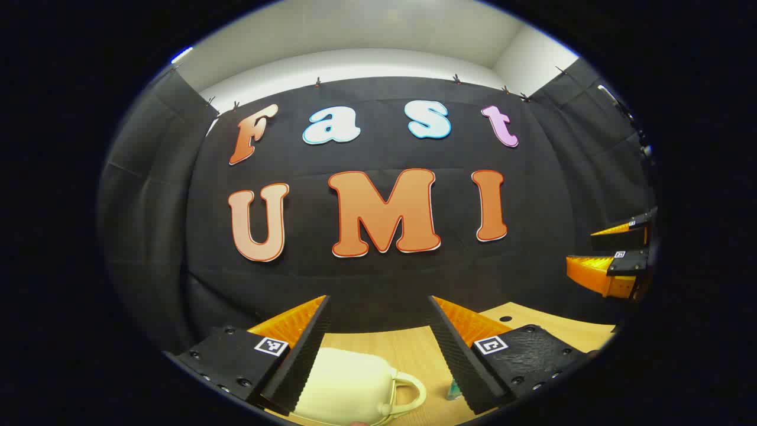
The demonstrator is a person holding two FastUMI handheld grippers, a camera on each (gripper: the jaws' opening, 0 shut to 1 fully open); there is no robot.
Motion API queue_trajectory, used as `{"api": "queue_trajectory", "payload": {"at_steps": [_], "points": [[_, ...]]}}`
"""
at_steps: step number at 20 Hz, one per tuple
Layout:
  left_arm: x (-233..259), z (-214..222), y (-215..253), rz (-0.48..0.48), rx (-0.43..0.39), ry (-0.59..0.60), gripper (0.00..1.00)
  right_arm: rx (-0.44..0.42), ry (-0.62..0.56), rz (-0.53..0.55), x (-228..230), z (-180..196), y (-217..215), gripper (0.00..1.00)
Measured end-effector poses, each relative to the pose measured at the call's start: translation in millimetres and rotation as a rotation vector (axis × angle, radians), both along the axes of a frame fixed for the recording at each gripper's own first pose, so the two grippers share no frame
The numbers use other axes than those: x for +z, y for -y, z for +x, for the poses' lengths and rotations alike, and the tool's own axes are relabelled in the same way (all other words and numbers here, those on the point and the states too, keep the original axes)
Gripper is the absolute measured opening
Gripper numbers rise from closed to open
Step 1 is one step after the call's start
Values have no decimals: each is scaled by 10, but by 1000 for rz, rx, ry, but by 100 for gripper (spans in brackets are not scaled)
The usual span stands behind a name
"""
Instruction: First open the suitcase, pack the skin care products into it, and then close the suitcase.
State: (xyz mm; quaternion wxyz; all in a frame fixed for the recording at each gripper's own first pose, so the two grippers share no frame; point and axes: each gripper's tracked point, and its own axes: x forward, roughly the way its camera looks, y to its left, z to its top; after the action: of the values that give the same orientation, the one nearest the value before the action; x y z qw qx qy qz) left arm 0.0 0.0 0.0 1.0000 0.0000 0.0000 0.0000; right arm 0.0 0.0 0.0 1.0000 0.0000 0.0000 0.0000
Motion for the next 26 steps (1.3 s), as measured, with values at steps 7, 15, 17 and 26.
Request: {"api": "queue_trajectory", "payload": {"at_steps": [7, 15, 17, 26], "points": [[-11, 185, 223, -59, -31, -18, 98, 83, 0, 49, -90, 339, 88, 95], [7, 328, 380, -51, 135, -12, 98, 269, -10, 73, -319, 676, 137, 95], [21, 350, 440, -38, 126, -11, 98, 273, -4, 70, -315, 669, 127, 95], [-58, 474, 240, 46, 44, -24, 98, 176, -12, 98, -310, 684, -161, 95]]}}
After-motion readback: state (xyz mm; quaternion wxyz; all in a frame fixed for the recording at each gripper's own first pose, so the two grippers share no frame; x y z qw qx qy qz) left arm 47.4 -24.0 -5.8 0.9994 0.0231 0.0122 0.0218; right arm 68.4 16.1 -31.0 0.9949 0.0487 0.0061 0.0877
